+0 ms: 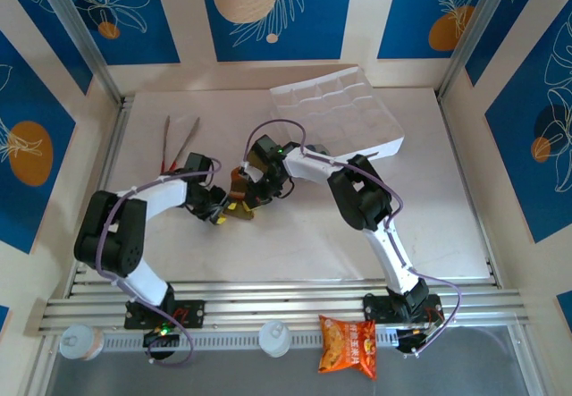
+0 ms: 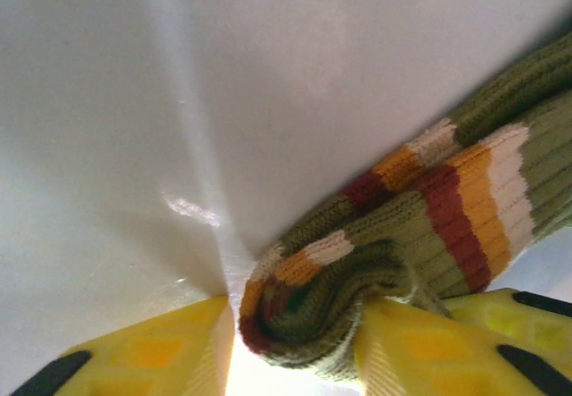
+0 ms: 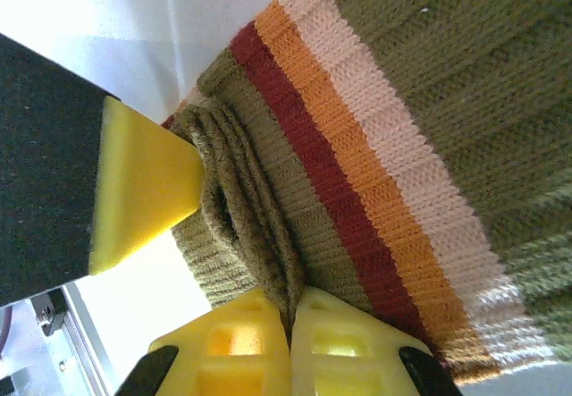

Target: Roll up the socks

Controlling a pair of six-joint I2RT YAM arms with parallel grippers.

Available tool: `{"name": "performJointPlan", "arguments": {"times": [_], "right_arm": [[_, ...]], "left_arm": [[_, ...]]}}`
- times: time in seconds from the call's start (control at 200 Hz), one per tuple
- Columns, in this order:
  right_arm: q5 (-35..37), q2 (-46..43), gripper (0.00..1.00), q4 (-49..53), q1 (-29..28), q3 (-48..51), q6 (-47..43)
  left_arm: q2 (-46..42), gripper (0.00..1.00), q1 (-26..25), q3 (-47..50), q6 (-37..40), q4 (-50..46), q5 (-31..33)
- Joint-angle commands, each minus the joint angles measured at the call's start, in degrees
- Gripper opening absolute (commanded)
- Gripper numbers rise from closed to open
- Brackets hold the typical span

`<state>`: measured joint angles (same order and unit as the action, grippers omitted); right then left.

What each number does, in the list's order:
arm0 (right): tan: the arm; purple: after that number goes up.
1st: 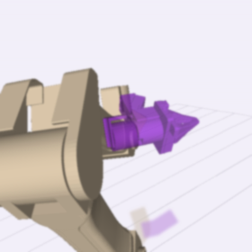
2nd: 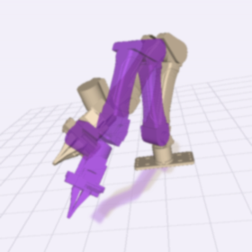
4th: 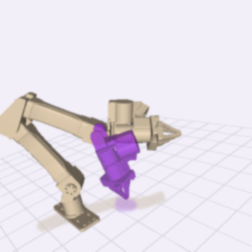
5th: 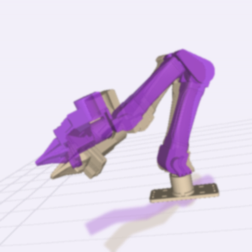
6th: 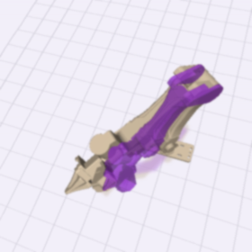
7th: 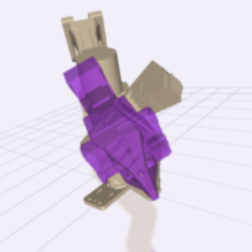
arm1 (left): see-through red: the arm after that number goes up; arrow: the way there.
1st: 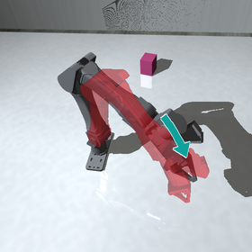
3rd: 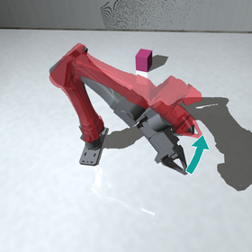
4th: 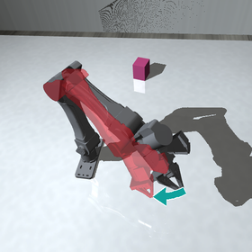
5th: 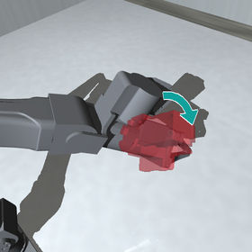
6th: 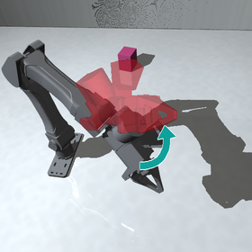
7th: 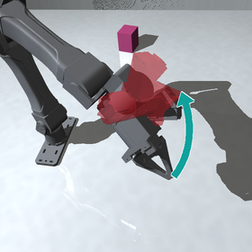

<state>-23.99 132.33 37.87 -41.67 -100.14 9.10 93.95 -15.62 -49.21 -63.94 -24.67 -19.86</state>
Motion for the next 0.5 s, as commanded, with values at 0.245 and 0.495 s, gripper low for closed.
{"name": "performJointPlan", "arguments": {"times": [0.245, 0.495], "right_arm": [[11.8, -14.2, 0.49, -15.7, -3.1, 16.3, -10.2], [29.4, -28.9, 0.63, -32.6, -10.4, 34.7, -33.4]], "left_arm": [[6.2, 0.26, -0.9, -4.2, -1.7, -11.2, 5.4], [6.4, 0.28, -0.8, -5.2, -1.2, -13.3, 4.8]]}}
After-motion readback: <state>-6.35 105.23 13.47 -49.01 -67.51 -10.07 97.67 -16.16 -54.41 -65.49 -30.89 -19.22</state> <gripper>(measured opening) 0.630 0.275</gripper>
